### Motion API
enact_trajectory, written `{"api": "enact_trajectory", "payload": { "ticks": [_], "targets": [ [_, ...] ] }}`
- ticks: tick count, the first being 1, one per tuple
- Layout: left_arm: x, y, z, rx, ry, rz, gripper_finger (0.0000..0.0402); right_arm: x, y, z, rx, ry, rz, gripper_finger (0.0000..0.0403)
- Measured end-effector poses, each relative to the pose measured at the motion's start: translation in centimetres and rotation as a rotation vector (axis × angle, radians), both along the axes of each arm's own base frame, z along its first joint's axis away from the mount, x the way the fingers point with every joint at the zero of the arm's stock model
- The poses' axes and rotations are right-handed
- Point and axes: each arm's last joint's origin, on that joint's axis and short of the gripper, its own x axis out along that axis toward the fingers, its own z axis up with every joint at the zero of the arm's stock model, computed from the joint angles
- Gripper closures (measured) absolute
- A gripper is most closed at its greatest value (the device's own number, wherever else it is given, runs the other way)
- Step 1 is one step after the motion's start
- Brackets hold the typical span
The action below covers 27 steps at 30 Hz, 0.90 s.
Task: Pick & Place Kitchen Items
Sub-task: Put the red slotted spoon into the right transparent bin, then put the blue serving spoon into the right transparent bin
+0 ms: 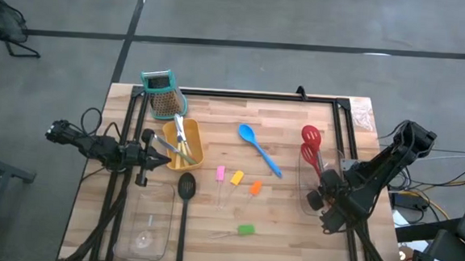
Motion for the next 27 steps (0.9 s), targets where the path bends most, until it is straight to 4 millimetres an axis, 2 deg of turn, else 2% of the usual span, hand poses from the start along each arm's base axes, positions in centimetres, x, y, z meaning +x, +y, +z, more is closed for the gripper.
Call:
{"api": "enact_trajectory", "payload": {
  "ticks": [16,22,27],
  "targets": [
    [0.0,0.0,0.0,0.0,0.0,0.0,0.0383,0.6,0.6,0.8,0.022,-0.06,-0.002,0.0257],
    [0.0,0.0,0.0,0.0,0.0,0.0,0.0383,1.9,1.5,2.9,-0.007,-0.207,0.076,0.0233],
    [0.0,0.0,0.0,0.0,0.0,0.0,0.0383,4.0,2.4,4.4,-0.051,-0.359,0.222,0.0219]
  ]
}}
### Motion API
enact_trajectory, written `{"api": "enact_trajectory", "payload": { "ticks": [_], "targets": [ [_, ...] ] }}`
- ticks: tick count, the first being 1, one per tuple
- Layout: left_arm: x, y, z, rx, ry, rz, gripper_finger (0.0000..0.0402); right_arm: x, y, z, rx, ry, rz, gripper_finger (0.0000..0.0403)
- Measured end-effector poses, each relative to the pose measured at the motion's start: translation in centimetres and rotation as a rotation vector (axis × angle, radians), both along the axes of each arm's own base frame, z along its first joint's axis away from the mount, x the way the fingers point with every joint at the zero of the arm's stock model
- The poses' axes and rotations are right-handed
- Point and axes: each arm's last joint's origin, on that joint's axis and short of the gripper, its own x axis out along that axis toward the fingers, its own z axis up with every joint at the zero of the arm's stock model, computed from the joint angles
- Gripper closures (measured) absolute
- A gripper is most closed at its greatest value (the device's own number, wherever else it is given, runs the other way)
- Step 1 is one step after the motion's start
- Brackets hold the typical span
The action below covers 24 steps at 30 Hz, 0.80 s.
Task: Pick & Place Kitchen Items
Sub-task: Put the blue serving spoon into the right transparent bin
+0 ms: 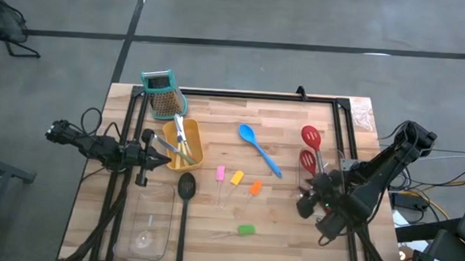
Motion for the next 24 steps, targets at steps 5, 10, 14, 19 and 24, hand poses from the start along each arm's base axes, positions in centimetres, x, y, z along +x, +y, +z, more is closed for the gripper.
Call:
{"api": "enact_trajectory", "payload": {
  "ticks": [5,10,14,19,24],
  "targets": [
    [0.0,0.0,0.0,0.0,0.0,0.0,0.0383,3.1,0.3,0.7,-0.039,-0.074,0.145,0.0211],
    [0.0,0.0,0.0,0.0,0.0,0.0,0.0383,5.8,-1.0,1.3,-0.101,-0.093,0.21,0.0207],
    [0.0,0.0,0.0,0.0,0.0,0.0,0.0383,7.5,-3.1,1.4,-0.059,-0.051,0.214,0.0214],
    [0.0,0.0,0.0,0.0,0.0,0.0,0.0383,8.9,-6.0,1.2,-0.034,0.011,0.202,0.0228],
    [0.0,0.0,0.0,0.0,0.0,0.0,0.0383,10.0,-8.8,1.2,0.003,0.031,0.196,0.0243]
  ]
}}
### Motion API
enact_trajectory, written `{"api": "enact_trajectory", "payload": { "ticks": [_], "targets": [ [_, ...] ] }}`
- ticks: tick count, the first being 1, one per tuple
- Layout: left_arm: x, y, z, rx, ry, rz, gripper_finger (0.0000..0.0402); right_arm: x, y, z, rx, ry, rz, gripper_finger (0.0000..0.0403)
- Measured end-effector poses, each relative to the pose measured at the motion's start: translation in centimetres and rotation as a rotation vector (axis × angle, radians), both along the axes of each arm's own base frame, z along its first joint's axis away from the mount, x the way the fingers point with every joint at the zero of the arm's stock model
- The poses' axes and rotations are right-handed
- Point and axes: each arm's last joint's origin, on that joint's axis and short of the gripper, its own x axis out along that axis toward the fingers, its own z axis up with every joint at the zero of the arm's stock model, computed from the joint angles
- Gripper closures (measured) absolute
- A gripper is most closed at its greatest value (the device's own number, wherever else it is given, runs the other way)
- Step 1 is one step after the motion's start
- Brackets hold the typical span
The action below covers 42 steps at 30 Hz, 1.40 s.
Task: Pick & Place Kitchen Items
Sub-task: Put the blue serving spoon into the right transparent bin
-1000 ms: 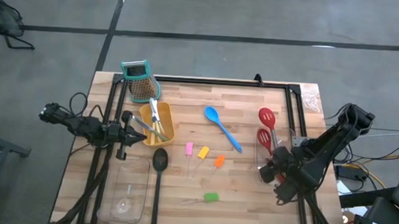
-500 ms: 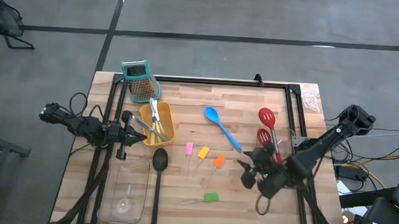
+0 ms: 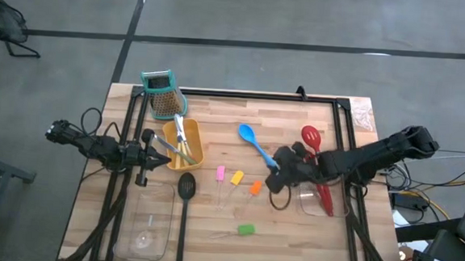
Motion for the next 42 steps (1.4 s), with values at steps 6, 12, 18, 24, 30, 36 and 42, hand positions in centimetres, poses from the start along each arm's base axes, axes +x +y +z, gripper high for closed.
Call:
{"api": "enact_trajectory", "payload": {
  "ticks": [6,12,18,24,30,36,42],
  "targets": [
    [0.0,0.0,0.0,0.0,0.0,0.0,0.0383,1.8,-2.5,-1.2,0.025,0.028,0.012,0.026],
    [0.0,0.0,0.0,0.001,0.002,0.0,0.0383,3.4,-4.7,-3.2,0.026,0.104,0.016,0.0261],
    [0.1,0.0,-0.5,0.005,0.015,0.0,0.0383,5.2,-6.6,-4.8,0.039,0.167,-0.02,0.0224],
    [0.2,-0.1,-1.2,0.014,0.038,0.0,0.0383,7.3,-8.0,-7.0,0.053,0.243,-0.041,0.019],
    [0.3,-0.1,-1.3,0.016,0.041,0.0,0.0383,8.5,-9.4,-8.2,0.071,0.289,-0.025,0.0182],
    [0.3,-0.1,-1.4,0.016,0.043,0.0,0.0383,8.4,-11.0,-8.3,0.074,0.295,-0.06,0.0195],
    [0.3,-0.1,-1.5,0.016,0.043,0.0,0.0383,7.9,-11.9,-9.7,0.137,0.322,-0.075,0.021]
  ]
}}
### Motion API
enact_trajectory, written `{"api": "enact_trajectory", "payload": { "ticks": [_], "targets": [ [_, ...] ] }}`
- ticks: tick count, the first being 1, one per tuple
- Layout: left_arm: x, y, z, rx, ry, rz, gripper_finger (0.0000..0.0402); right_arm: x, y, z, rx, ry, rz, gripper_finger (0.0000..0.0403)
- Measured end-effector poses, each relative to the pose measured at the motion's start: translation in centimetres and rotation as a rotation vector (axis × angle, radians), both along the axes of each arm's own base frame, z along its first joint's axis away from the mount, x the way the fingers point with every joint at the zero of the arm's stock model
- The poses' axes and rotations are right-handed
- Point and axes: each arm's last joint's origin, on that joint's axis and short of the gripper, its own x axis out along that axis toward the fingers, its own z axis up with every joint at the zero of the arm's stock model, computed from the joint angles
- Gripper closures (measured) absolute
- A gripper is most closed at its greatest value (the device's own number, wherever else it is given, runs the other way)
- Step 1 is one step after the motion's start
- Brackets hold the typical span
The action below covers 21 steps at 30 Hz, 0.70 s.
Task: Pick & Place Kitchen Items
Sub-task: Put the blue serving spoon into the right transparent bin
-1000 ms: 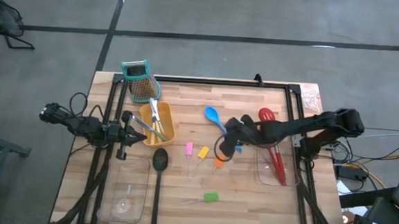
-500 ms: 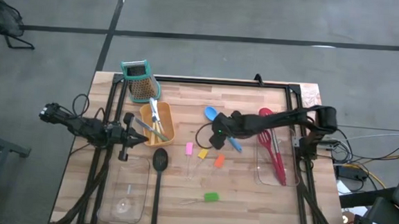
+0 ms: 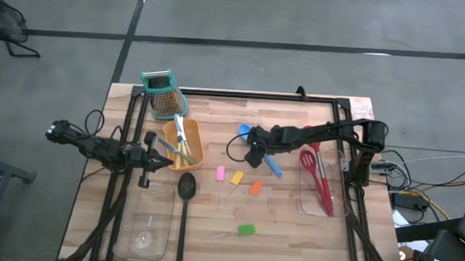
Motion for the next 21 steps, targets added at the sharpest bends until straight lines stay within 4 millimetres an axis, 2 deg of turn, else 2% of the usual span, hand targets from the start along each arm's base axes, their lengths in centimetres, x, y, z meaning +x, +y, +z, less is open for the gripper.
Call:
{"api": "enact_trajectory", "payload": {
  "ticks": [2,9,18,21],
  "targets": [
    [0.0,0.0,0.0,0.0,0.0,0.0,0.0383,-0.03,0.04,-0.72,0.004,0.027,0.004,0.0215],
    [0.0,0.0,-0.01,0.0,0.001,0.0,0.0383,0.1,0.09,-1.23,0.012,0.034,0.01,0.0247],
    [0.0,0.0,-0.03,0.001,0.001,0.0,0.0383,0.39,0.1,-0.75,0.001,0.038,0.057,0.0351],
    [0.0,0.0,-0.03,0.0,0.001,0.0,0.0383,0.69,0.04,-0.43,-0.008,0.029,0.065,0.0366]
  ]
}}
